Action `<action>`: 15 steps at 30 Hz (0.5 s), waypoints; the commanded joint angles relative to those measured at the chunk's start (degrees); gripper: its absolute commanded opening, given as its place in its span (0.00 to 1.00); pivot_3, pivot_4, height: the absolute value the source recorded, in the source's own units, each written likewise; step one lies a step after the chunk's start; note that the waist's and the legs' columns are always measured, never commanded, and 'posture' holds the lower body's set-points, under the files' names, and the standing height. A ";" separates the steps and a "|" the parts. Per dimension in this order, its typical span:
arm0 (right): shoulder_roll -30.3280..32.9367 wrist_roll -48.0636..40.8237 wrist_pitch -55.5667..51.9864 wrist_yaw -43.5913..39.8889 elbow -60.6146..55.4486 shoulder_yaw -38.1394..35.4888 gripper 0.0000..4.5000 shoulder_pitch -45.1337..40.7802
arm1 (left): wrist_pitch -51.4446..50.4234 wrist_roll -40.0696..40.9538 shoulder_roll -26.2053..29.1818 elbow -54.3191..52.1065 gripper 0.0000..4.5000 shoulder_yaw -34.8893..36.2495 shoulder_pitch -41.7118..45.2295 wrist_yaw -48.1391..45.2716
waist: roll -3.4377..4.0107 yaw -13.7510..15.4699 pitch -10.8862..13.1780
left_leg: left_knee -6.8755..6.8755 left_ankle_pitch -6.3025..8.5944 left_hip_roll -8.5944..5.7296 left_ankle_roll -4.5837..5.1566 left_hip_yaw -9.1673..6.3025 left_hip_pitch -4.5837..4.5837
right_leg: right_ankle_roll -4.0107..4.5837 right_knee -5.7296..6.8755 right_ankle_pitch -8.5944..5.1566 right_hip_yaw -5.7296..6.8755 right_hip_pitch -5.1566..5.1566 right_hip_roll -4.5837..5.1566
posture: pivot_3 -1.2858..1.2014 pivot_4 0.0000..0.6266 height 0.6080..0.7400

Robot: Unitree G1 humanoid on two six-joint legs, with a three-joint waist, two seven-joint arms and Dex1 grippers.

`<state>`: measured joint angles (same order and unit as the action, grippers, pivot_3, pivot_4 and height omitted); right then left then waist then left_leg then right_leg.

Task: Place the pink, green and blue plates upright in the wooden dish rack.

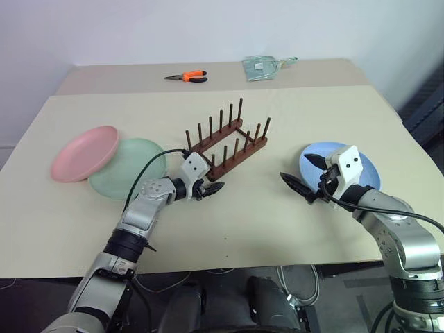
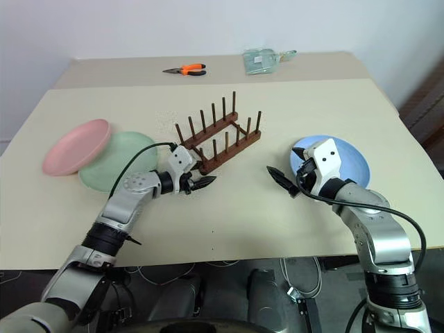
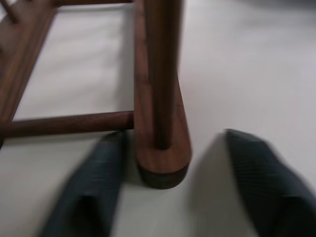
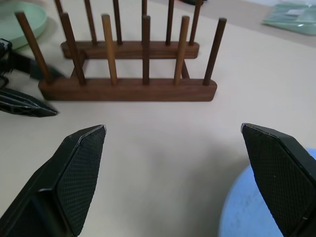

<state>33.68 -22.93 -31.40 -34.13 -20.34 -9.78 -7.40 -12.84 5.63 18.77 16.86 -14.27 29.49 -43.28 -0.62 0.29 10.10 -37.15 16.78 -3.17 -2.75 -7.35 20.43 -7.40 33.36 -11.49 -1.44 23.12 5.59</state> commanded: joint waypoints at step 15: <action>3.98 -1.22 0.27 -1.48 -2.00 -5.64 1.00 3.07 | 12.86 -2.30 5.08 12.47 0.80 -1.50 6.13 -17.89 | 0.01 0.22 -0.02 | 0.05 0.01 0.02 0.01 0.03 0.01 | -0.06 -0.02 -0.05 0.01 0.03 -0.01 | 0.52 0.24 1.00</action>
<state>36.83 -23.81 -32.13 -35.29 -21.70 -14.06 -3.87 -0.32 4.39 22.88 28.10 -16.21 35.82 -61.33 -0.62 0.51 10.09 -37.10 16.78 -3.15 -2.74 -7.32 20.44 -7.45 33.34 -11.53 -1.43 23.15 5.58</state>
